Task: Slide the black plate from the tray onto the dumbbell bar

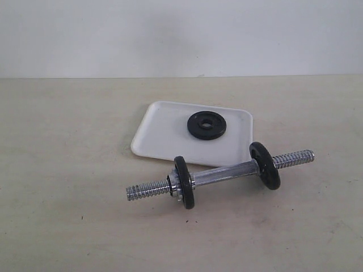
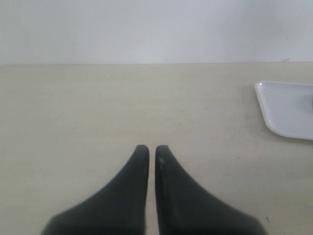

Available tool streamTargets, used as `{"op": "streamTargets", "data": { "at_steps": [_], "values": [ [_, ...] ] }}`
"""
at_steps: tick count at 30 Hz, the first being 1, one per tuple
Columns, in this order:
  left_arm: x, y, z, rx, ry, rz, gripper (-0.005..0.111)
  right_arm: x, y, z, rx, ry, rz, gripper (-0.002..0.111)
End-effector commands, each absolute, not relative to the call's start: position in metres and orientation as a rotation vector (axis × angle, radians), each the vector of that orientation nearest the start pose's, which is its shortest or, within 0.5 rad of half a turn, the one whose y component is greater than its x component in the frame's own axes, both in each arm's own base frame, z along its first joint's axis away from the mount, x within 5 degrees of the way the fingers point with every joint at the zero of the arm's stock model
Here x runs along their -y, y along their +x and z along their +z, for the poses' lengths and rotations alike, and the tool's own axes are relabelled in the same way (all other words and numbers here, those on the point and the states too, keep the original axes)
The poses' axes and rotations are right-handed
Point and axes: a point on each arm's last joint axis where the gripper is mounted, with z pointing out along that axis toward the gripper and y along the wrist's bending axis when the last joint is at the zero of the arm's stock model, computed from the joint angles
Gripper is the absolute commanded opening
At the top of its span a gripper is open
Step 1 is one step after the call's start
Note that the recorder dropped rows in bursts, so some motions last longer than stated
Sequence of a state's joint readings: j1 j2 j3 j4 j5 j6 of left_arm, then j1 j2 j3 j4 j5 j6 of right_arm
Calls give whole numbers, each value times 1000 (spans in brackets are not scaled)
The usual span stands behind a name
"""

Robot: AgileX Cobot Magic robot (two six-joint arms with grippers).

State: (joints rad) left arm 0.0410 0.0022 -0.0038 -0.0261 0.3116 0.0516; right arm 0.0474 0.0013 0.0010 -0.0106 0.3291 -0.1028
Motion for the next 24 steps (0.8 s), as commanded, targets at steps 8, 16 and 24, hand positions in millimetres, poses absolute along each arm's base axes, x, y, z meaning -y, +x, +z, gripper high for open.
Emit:
{"op": "streamTargets", "data": {
  "at_steps": [8, 16, 24],
  "values": [
    [-1, 54, 186, -1790, -5, 33, 4, -2, 55, 221, -1392, -35, 19, 0],
    [-1, 54, 186, -1790, -5, 33, 4, 1, 36, 263, -878, 30, 65, 0],
    [-1, 54, 186, -1790, -5, 33, 4, 2, 24, 275, -673, 245, 655, 0]
  ]
}}
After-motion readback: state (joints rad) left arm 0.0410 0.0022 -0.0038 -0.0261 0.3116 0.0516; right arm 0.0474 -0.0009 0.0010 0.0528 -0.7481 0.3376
